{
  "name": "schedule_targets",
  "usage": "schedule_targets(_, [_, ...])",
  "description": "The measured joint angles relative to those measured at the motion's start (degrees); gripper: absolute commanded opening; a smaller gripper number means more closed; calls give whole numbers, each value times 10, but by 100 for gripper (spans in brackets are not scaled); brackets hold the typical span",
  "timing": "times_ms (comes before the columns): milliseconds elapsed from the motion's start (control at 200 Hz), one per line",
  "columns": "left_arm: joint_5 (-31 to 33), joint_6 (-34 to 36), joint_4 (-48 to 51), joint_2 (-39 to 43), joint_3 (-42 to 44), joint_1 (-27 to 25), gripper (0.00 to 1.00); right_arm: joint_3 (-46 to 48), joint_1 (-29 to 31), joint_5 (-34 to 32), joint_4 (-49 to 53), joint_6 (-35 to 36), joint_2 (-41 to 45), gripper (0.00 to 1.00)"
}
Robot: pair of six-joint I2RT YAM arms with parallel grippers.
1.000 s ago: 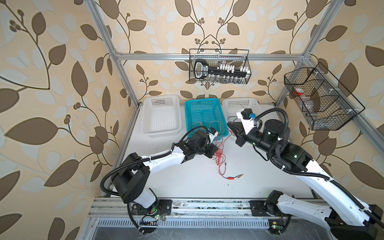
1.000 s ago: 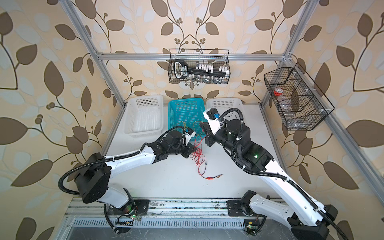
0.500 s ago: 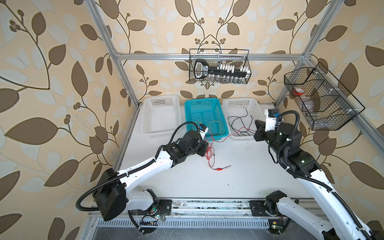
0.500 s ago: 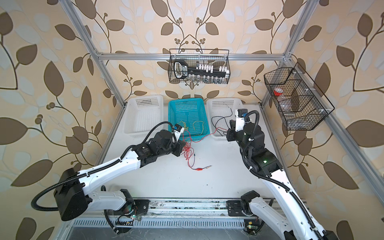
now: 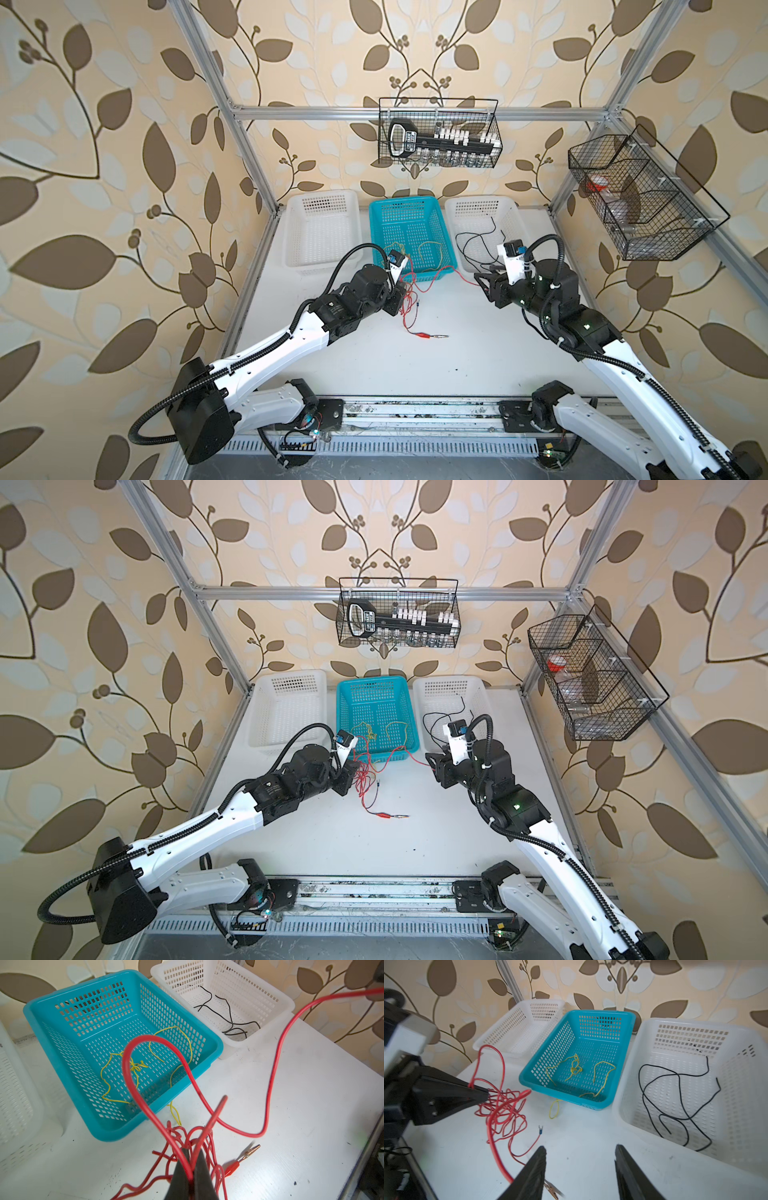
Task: Untangle the cables
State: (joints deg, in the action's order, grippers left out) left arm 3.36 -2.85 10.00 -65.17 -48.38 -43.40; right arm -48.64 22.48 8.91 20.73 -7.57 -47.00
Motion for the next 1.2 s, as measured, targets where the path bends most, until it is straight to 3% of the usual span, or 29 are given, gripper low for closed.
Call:
schedule_targets(265, [-8,64,-15,4,5,0,0,-51,-18,59,-37,-12,-15,58])
schedule_targets(505, [3,76,-17,7,5,0,0,-60,-93,-75,2,-40,8,66])
schedule_targets(725, [17,37,-4,6,-7,7,0,-21,-145,-93,13,-66,39,67])
schedule_targets(915, [23,-10,23,1,-49,20,0,29,-181,-60,22,-81,39,69])
schedule_targets(1200, [44,-58,69,1,-67,49,0,95,-219,88,1,-81,50,72])
